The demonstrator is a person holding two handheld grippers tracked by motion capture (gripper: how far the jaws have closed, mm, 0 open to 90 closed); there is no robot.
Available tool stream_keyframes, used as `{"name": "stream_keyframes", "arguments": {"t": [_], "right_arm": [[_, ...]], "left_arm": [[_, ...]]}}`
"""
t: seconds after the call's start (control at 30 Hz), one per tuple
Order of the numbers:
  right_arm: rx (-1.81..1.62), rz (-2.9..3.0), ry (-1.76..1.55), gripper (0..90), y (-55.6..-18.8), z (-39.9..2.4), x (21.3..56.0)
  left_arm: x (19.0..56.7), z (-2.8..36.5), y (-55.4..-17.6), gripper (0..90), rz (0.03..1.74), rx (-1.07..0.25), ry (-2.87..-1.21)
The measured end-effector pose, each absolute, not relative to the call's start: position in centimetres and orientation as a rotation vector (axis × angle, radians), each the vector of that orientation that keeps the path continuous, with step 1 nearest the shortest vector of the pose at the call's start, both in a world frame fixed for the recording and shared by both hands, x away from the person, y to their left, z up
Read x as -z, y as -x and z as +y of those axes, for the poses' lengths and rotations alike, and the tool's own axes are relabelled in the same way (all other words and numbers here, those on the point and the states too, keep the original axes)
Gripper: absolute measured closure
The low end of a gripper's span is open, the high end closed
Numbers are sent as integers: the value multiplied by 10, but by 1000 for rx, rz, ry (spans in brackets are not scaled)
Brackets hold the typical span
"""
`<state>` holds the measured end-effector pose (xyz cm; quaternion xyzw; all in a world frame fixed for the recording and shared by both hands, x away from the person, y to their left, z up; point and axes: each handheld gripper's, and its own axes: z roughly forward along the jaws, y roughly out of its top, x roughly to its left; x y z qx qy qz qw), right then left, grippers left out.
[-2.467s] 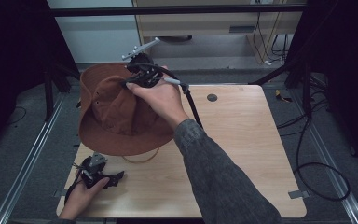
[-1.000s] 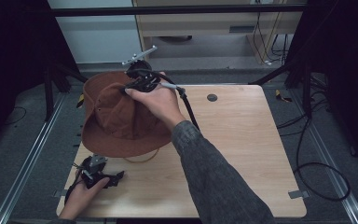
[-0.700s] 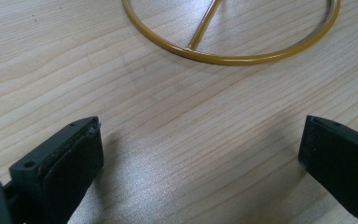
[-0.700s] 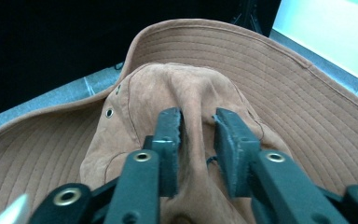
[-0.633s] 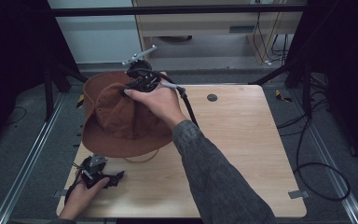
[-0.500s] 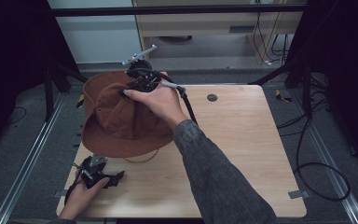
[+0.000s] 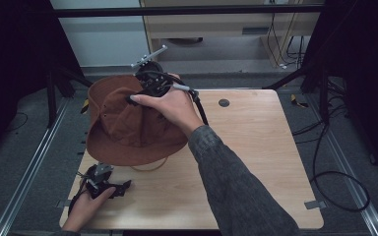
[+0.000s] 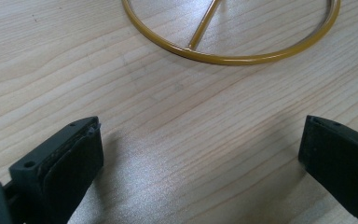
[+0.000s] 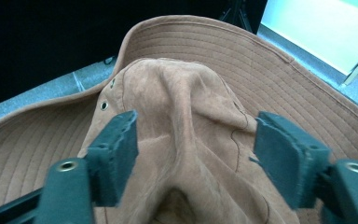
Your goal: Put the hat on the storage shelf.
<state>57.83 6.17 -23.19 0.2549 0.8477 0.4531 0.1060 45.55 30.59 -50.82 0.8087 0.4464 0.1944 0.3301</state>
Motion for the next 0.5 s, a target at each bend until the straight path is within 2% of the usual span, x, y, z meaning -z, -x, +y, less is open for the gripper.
{"name": "stream_keyframes", "arguments": {"t": [0.23,0.5], "right_arm": [[-1316,2512,-747,162,-571,56,227],[-1317,2516,-729,111,-559,44,224]], "left_arm": [[508,306,-456,0,1167,-509,-2115],[508,306,-456,0,1167,-509,-2115]]}}
